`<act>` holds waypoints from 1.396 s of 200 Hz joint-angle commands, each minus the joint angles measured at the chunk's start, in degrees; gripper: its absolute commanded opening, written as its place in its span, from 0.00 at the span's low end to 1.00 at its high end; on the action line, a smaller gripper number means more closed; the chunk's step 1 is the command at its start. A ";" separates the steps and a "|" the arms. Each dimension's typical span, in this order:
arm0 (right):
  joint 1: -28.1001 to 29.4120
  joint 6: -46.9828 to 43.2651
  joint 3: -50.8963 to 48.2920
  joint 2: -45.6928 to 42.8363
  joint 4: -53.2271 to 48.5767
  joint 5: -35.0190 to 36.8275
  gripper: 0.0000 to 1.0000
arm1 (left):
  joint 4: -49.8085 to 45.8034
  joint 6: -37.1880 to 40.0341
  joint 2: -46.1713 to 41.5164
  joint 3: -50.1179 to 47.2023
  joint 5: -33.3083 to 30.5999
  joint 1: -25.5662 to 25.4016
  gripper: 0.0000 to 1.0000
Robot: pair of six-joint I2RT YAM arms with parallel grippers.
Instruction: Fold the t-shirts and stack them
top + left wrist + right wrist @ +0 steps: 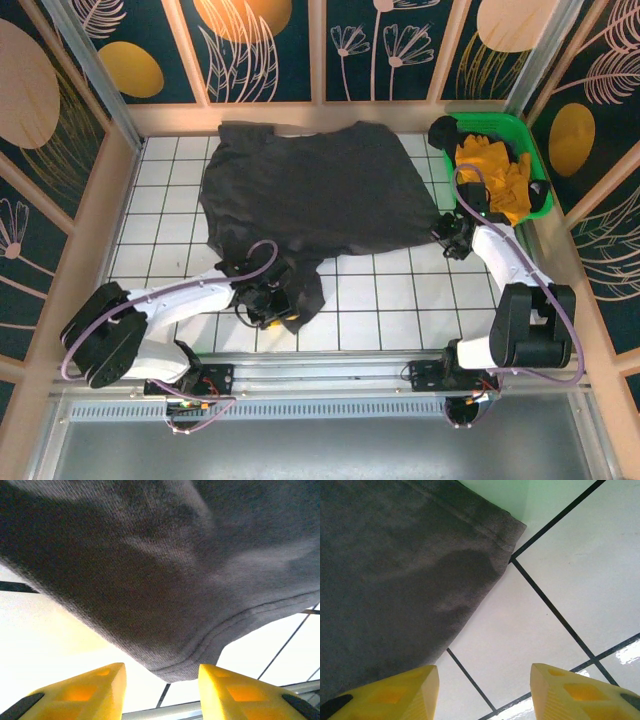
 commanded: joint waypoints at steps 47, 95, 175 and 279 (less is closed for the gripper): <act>0.36 -0.05 0.78 -1.27 -1.37 1.65 0.51 | 0.72 2.30 11.59 4.99 -2.74 -1.09 0.28; 0.36 2.36 -0.58 -3.81 -2.30 4.80 0.50 | -5.27 1.94 7.19 -0.35 -11.17 -0.97 0.00; -0.16 4.75 -2.79 -2.19 -0.83 6.58 0.49 | -27.38 -6.78 -17.85 -6.76 -24.20 0.65 0.00; 0.32 5.97 -6.04 6.39 4.19 1.15 0.35 | -32.34 -11.86 -24.61 -2.09 -32.45 5.89 0.00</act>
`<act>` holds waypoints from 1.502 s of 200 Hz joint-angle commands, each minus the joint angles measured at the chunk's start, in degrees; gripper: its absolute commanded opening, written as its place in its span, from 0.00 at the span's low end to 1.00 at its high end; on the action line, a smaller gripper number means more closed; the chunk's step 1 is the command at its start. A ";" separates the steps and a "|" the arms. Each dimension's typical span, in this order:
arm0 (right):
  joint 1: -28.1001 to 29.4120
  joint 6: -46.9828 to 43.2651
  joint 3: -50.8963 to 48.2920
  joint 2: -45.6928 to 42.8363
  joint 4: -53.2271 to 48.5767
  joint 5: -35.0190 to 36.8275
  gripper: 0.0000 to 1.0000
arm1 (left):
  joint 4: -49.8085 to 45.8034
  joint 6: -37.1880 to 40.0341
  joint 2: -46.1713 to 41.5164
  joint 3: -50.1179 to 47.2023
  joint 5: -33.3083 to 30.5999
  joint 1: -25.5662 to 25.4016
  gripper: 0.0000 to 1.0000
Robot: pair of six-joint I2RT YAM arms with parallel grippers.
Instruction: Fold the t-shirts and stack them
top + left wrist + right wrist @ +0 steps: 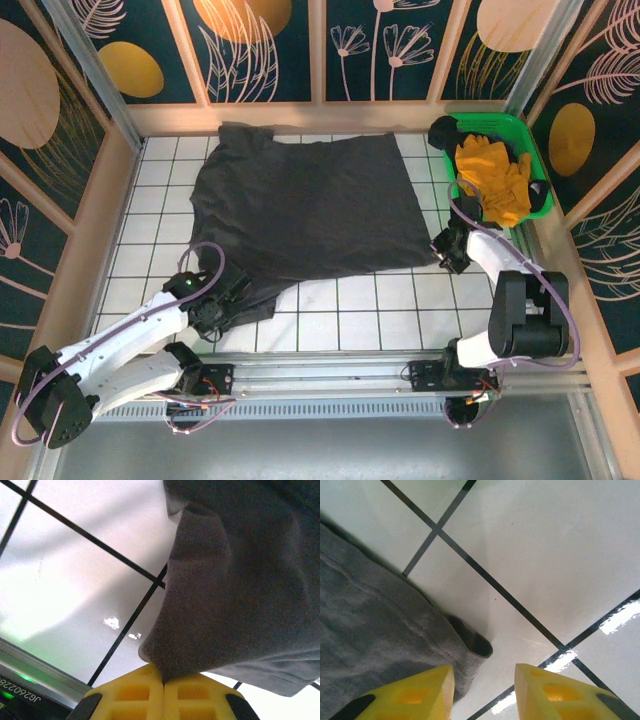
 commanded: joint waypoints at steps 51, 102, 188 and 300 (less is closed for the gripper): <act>0.30 -0.83 -0.34 5.85 3.61 -0.84 0.30 | -3.46 -1.04 0.17 1.98 -3.11 0.65 0.00; 1.17 -1.27 0.30 7.83 2.86 -1.14 0.30 | -2.15 -1.34 -0.24 1.40 -2.75 0.75 0.00; 1.60 3.71 -0.82 1.36 -4.25 6.48 0.00 | -4.70 -4.81 -2.12 2.90 -4.21 0.73 0.00; 2.56 7.06 -6.13 -9.82 -15.61 0.14 0.00 | -6.56 -4.00 -2.57 6.08 -2.76 0.74 0.00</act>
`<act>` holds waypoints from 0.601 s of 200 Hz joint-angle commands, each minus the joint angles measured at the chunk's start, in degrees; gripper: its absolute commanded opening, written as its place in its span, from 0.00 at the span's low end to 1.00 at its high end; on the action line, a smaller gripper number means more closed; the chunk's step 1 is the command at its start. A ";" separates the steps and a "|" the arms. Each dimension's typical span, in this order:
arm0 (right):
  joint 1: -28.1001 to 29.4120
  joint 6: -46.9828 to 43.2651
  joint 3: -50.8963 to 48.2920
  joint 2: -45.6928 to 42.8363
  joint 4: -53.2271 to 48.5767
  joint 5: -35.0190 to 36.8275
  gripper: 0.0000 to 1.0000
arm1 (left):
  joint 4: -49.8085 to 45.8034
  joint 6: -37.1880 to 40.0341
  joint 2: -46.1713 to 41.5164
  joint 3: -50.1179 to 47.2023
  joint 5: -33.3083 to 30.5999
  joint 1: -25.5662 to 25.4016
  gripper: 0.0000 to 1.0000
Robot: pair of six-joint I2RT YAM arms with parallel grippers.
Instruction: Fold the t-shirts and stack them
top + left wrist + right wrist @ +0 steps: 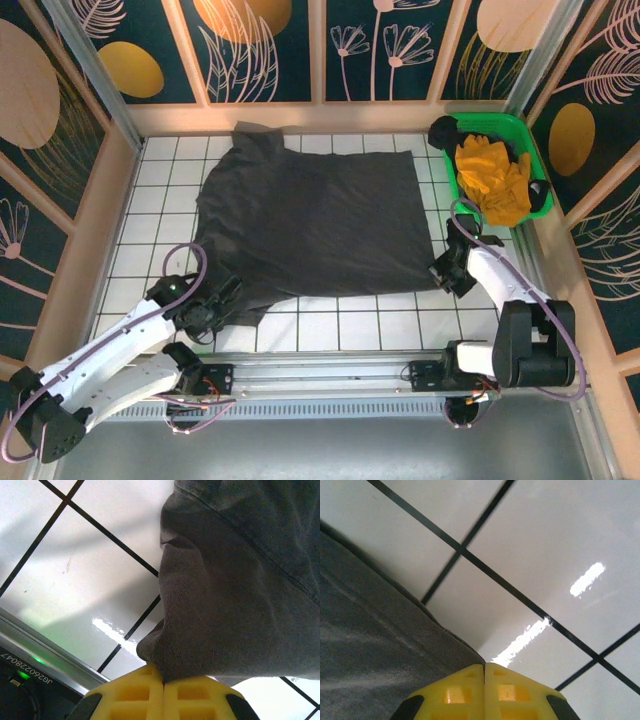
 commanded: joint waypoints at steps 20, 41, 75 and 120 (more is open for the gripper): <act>0.31 2.24 3.18 0.97 -2.41 -1.32 0.00 | 0.50 2.91 7.15 9.24 -5.33 0.88 0.00; 0.27 2.28 7.93 3.24 -2.39 -0.23 0.00 | 3.28 5.70 11.15 14.60 -6.81 3.69 0.00; 0.04 3.17 14.52 9.00 -0.39 -1.43 0.00 | 10.60 10.70 16.36 20.12 -6.22 10.85 0.00; -0.04 3.76 24.37 17.33 0.97 -0.53 0.00 | 17.22 18.93 24.27 26.67 -6.21 19.19 0.00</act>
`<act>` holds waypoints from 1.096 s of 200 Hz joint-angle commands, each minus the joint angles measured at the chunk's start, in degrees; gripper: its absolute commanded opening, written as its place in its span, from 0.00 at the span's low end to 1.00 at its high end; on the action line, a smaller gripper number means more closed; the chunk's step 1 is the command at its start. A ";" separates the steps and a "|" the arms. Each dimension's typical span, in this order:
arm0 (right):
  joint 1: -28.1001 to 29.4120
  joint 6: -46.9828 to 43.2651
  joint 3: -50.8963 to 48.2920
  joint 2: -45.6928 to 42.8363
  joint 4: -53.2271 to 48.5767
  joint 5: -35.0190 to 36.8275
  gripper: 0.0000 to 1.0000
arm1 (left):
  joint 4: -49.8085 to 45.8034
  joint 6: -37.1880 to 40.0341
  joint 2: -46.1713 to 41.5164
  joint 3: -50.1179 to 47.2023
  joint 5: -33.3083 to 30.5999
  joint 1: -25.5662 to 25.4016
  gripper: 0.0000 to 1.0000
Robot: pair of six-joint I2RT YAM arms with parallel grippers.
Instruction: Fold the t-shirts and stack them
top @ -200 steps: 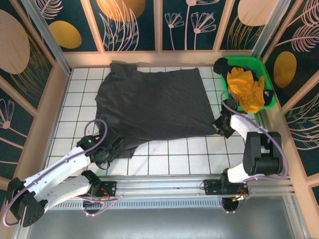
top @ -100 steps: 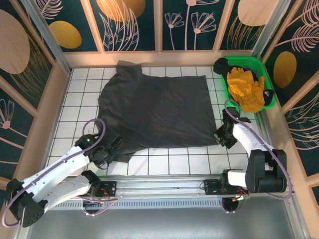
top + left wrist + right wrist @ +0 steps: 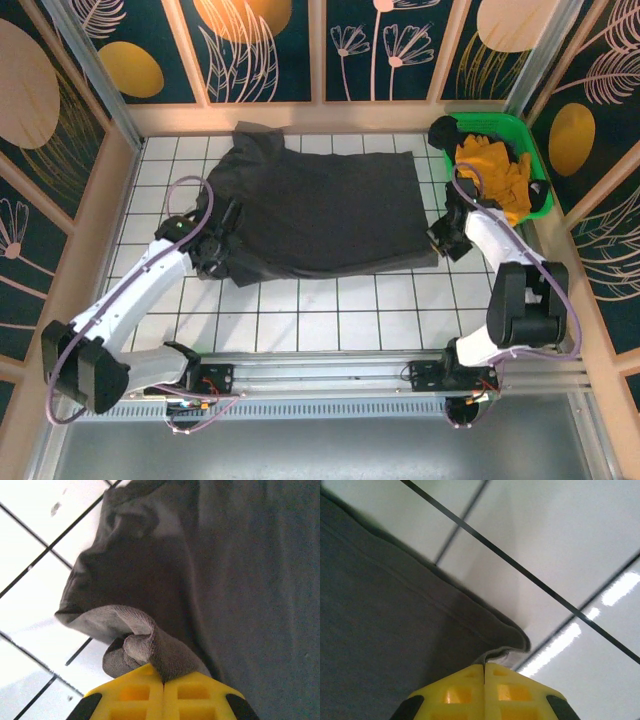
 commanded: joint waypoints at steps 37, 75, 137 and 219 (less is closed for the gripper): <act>-0.02 1.55 12.90 11.02 0.98 2.03 0.00 | 9.62 11.48 7.46 6.47 -1.26 9.94 0.00; -0.02 1.31 18.39 16.87 1.40 2.72 0.00 | 13.05 15.78 13.73 10.29 -1.40 12.79 0.00; 0.44 -2.10 25.49 23.89 1.30 2.54 0.00 | 14.13 19.95 20.01 12.22 -2.81 14.83 0.00; 1.38 -5.21 30.83 30.44 0.32 1.56 0.00 | 16.57 23.86 28.11 15.73 -5.12 15.19 0.00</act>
